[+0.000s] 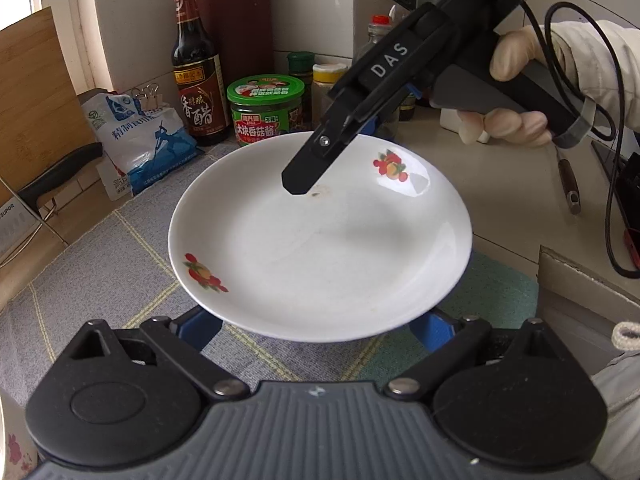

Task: Organize plates and bowls
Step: 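Lift the flower plate with the right gripper and carry it to the plate stack, then lower the flower plate onto the stack and open the right gripper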

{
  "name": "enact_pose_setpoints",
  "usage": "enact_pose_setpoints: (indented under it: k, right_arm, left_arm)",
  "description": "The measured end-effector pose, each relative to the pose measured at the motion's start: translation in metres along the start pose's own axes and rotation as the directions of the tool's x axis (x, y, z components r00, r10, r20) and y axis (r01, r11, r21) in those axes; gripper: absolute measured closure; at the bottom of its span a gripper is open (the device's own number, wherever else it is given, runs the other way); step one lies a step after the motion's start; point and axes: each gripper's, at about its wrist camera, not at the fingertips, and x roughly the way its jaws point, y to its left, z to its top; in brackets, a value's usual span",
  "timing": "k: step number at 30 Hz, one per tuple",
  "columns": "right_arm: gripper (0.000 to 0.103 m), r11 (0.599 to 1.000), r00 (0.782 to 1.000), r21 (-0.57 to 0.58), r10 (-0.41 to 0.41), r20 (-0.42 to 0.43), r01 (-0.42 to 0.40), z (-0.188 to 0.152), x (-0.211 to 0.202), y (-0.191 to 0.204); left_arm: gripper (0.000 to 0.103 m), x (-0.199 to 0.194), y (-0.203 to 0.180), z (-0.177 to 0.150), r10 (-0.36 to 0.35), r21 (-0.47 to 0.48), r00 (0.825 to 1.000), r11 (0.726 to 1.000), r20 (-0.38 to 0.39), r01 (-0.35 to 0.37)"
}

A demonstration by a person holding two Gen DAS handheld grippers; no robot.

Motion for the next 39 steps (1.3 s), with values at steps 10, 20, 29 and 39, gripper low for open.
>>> enact_pose_setpoints:
  k: [10, 20, 29, 39]
  right_arm:
    - [0.013, 0.998, 1.000, 0.060, -0.015, 0.002, 0.015, -0.010, 0.002, -0.025]
    - [0.013, 0.996, 0.999, 0.083, -0.032, 0.000, 0.032, -0.015, 0.000, -0.033]
    - [0.013, 0.994, 0.999, 0.101, -0.052, 0.016, 0.050, -0.021, -0.013, -0.033]
    - [0.011, 0.985, 0.989, 0.081, -0.150, -0.003, 0.150, -0.021, -0.015, -0.016]
  left_arm:
    - [0.004, 0.016, -0.005, 0.006, -0.005, 0.018, 1.000, 1.000, -0.019, 0.006]
    - [0.005, 0.030, 0.001, 0.013, 0.013, 0.031, 0.999, 0.999, -0.042, -0.012]
    - [0.003, 0.035, 0.004, 0.012, -0.008, 0.041, 0.999, 0.999, -0.040, 0.010]
    - [0.002, 0.034, 0.004, 0.011, -0.014, 0.038, 1.000, 0.999, -0.019, 0.014]
